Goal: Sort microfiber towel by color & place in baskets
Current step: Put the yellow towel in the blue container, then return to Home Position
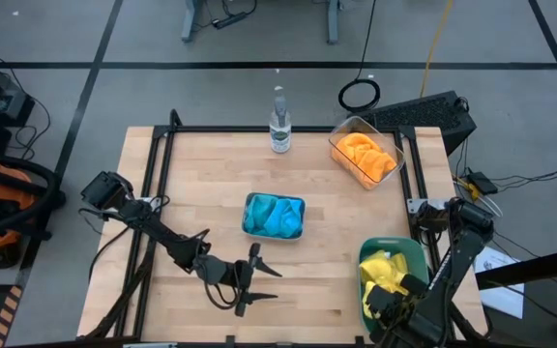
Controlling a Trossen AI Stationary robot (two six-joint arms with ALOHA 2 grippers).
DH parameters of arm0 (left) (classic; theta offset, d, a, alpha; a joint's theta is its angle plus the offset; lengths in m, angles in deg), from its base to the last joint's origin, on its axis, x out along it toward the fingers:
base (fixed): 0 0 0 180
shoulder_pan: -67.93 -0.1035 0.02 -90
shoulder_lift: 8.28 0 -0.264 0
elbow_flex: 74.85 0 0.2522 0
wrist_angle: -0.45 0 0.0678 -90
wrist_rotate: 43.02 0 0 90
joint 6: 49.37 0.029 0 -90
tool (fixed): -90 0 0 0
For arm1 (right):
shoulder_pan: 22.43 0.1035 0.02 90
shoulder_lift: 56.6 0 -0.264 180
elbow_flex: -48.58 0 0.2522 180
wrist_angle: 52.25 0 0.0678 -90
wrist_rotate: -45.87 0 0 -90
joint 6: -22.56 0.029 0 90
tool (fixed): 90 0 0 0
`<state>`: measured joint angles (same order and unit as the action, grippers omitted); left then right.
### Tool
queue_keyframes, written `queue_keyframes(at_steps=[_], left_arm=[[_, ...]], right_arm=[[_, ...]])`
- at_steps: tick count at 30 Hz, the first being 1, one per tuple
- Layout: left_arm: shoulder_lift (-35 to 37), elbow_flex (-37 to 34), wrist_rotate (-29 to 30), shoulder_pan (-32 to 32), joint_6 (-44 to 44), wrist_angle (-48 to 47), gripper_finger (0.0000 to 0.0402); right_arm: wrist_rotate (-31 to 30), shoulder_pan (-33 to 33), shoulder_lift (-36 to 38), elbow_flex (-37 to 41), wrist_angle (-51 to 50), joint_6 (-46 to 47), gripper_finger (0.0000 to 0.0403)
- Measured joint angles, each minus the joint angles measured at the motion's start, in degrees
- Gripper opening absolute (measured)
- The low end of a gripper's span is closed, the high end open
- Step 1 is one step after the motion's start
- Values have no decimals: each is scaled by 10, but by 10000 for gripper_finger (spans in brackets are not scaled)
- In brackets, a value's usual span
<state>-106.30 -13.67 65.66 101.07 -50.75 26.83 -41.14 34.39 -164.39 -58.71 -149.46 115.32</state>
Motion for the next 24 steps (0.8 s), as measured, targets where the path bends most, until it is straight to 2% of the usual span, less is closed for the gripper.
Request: queue_keyframes(at_steps=[5,10,19,24], left_arm=[[0,0,0,0,0,-2,249],[0,0,-1,0,1,-2,249],[0,0,-4,0,2,-3,249],[0,0,-4,0,2,-4,249]], right_arm=[[26,0,4,-7,1,-4,133],[29,7,5,-35,-4,13,160],[29,27,5,-71,-39,39,133],[-7,42,5,-73,-39,32,90]])
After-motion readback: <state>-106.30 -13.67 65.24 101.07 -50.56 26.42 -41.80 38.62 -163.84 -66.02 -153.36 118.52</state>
